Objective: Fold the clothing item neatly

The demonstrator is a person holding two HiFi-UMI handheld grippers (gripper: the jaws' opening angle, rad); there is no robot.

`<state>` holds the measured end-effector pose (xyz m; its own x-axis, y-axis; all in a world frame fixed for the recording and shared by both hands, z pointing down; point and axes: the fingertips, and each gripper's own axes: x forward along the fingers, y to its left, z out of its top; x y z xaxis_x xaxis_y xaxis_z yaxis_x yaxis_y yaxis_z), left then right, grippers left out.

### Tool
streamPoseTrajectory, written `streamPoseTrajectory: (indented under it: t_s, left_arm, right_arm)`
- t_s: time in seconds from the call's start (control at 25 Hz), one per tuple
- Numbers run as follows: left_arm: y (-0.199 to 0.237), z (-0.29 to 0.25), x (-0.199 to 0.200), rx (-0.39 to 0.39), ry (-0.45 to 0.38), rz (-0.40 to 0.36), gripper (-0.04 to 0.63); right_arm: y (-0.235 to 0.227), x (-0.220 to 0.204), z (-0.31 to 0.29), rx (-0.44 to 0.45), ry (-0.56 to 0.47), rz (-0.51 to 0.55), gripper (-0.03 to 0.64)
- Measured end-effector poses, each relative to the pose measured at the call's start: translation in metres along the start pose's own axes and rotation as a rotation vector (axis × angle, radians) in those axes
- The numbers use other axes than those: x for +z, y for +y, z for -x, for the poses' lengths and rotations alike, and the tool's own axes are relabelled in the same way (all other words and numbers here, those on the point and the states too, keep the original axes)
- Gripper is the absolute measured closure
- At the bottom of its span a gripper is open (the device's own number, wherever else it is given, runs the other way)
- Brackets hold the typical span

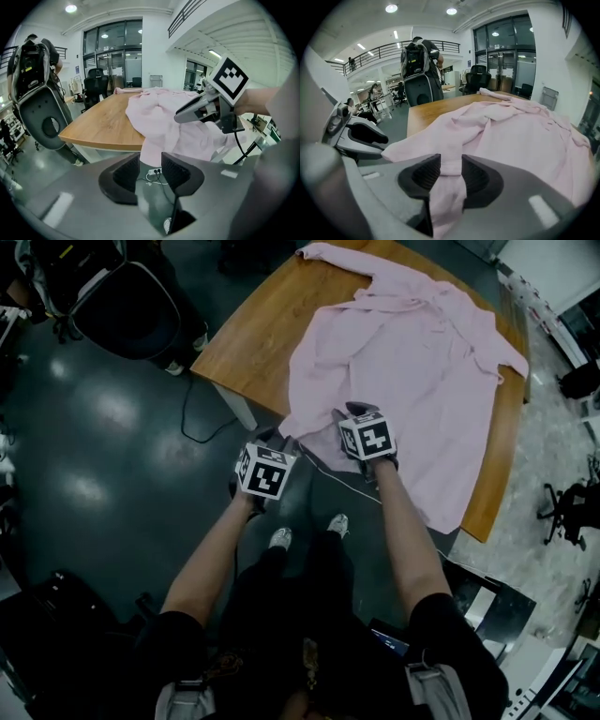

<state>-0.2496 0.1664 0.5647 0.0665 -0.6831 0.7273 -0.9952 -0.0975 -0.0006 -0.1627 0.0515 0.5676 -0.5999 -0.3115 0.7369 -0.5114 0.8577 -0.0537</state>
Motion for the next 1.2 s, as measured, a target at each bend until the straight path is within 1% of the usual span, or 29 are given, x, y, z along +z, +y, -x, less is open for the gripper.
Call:
streamPoseTrajectory:
  t_s: [0.12, 0.24, 0.28, 0.36, 0.48, 0.56, 0.68, 0.8, 0.92, 1.08, 1.2]
  left_arm:
    - [0.005, 0.000, -0.001, -0.009, -0.001, 0.019, 0.440]
    - [0.011, 0.002, -0.006, -0.015, 0.003, 0.037, 0.440]
    - [0.013, 0.003, -0.009, -0.014, 0.005, 0.042, 0.440]
    - [0.014, 0.003, -0.013, -0.017, 0.010, 0.048, 0.440]
    - [0.012, 0.003, -0.015, -0.036, 0.014, 0.032, 0.440]
    - [0.012, 0.002, -0.015, -0.052, 0.018, 0.005, 0.440]
    - [0.009, -0.002, -0.018, -0.073, 0.041, -0.047, 0.440]
    - [0.004, -0.005, -0.019, -0.095, 0.051, -0.090, 0.440]
    - [-0.002, -0.009, -0.014, -0.116, 0.043, -0.117, 0.440]
    - [-0.011, -0.010, -0.007, -0.146, 0.033, -0.153, 0.440]
    - [-0.015, -0.010, -0.004, -0.161, 0.037, -0.175, 0.440]
  right_arm:
    - [-0.009, -0.005, -0.011, -0.018, 0.052, -0.012, 0.468]
    - [-0.005, -0.006, -0.012, 0.009, 0.078, -0.033, 0.468]
    - [-0.002, -0.006, -0.011, 0.017, 0.088, -0.028, 0.488]
    - [0.002, -0.007, -0.006, 0.010, 0.093, -0.009, 0.575]
    - [0.008, 0.003, 0.010, 0.003, 0.045, -0.005, 0.583]
    - [0.014, 0.016, 0.025, 0.004, -0.005, -0.010, 0.583]
    - [0.021, 0.033, 0.054, -0.023, -0.081, -0.022, 0.583]
    - [0.029, 0.038, 0.084, -0.067, -0.146, -0.041, 0.583]
    - [0.032, 0.031, 0.115, -0.135, -0.211, -0.084, 0.583]
    - [0.032, 0.001, 0.152, -0.268, -0.281, -0.167, 0.583]
    - [0.028, -0.031, 0.170, -0.356, -0.303, -0.245, 0.583]
